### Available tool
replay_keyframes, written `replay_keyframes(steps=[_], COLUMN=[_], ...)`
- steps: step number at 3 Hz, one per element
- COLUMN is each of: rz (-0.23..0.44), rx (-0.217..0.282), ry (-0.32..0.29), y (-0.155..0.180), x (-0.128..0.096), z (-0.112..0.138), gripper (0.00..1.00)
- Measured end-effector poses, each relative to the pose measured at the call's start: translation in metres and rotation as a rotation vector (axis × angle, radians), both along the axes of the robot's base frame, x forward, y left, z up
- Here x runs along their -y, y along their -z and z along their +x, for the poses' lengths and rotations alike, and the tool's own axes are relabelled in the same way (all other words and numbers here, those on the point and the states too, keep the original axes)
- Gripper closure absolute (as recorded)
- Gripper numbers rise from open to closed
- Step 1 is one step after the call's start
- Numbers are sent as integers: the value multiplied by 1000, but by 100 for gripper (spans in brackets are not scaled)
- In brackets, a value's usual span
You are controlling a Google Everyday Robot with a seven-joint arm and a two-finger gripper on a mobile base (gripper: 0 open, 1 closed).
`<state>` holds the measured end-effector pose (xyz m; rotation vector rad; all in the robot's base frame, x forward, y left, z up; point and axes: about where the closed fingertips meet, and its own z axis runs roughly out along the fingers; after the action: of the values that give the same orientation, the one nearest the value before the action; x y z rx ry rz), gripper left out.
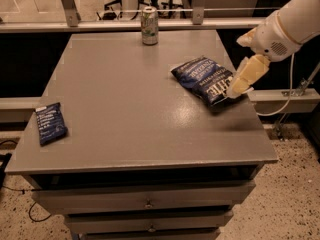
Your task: Move blue chip bag near rxbar blueberry
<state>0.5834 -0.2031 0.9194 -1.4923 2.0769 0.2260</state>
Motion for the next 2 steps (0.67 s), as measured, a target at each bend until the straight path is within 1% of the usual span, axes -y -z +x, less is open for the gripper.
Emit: replay_keyframes(steps=[1,2], rz=[80,111], rx=[-65,-112], ry=[60,92], y=[31,46], x=[2,3], z=[30,39], gripper=[0,0])
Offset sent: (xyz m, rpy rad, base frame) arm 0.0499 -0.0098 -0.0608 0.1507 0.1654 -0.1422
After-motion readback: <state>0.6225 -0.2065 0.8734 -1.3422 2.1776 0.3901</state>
